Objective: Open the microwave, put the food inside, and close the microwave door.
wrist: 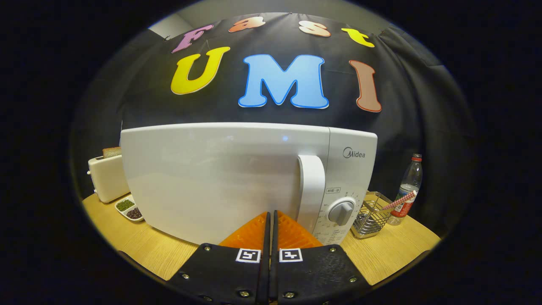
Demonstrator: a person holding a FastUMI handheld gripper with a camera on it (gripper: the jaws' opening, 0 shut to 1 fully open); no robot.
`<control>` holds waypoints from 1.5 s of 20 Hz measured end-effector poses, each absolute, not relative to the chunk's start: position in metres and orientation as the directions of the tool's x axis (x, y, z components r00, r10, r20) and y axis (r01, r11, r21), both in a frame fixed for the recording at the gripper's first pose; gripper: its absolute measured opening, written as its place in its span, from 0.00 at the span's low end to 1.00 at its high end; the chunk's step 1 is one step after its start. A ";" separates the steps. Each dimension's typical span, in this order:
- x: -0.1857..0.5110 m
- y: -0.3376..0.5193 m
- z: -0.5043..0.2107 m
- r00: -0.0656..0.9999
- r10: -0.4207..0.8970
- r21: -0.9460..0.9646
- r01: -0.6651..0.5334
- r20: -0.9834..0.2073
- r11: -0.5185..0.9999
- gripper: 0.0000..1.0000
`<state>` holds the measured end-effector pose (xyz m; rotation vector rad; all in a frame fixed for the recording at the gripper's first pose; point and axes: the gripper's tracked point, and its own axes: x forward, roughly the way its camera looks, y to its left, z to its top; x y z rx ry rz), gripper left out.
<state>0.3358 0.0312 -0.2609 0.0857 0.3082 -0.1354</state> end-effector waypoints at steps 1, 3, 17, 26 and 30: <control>0.330 0.033 -0.253 0.947 -0.113 0.061 0.137 -0.301 0.989 0.02; 0.316 0.032 -0.238 0.952 -0.104 0.060 0.127 -0.288 0.990 0.02; 0.137 0.030 -0.082 0.993 -0.036 0.130 0.051 -0.114 0.990 0.02; 0.052 0.026 -0.031 1.000 -0.012 0.066 0.014 -0.022 0.998 0.02; 0.025 0.017 -0.021 0.999 -0.033 -0.057 0.032 -0.023 0.998 0.12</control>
